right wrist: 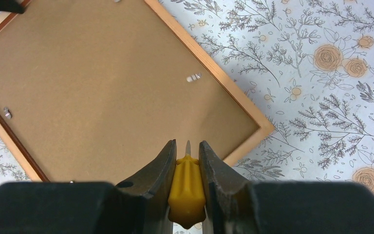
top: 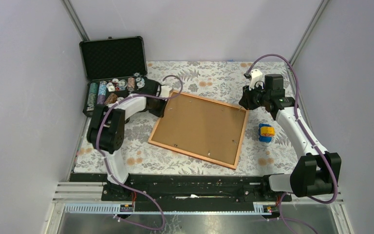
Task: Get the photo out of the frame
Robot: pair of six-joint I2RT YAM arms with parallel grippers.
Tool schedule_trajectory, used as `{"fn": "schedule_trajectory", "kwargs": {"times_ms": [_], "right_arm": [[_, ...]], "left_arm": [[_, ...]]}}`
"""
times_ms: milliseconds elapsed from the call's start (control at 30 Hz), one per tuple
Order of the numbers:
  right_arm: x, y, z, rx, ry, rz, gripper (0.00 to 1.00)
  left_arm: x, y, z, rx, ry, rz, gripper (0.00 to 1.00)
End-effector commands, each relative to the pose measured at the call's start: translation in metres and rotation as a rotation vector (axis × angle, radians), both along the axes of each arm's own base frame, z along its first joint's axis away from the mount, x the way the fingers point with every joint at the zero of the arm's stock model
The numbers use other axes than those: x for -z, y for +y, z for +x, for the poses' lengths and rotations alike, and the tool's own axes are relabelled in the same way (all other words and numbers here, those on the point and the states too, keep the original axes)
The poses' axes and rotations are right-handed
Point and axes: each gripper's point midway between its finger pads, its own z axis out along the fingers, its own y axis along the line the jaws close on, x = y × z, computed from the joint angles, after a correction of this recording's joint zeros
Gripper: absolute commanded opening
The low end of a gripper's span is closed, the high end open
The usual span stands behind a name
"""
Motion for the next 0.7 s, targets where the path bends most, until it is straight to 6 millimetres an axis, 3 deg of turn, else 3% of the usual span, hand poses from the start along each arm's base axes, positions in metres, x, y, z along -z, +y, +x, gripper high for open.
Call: {"fn": "schedule_trajectory", "kwargs": {"times_ms": [0,200,367,433,500,667], "right_arm": [[-0.014,0.002,0.006,-0.004,-0.045,0.029,0.0],[-0.011,0.002,0.006,-0.003,-0.036,0.036,0.0],[-0.009,0.0,0.005,0.0,-0.029,0.039,0.0],[-0.008,-0.001,0.005,0.003,-0.026,0.041,0.0],[-0.008,-0.001,0.004,0.002,-0.027,0.042,0.0],[-0.003,0.0,0.002,-0.007,-0.014,0.045,0.0]], "left_arm": [[0.014,-0.016,0.016,0.304,-0.008,0.133,0.09],[0.016,-0.033,0.056,0.526,-0.095,0.283,0.17],[0.004,-0.043,0.103,0.513,-0.214,0.358,0.2],[-0.01,-0.048,0.122,0.476,-0.25,0.356,0.25],[-0.027,-0.053,0.129,0.465,-0.286,0.335,0.4],[-0.086,-0.068,0.131,0.448,-0.403,0.238,0.61]]}}
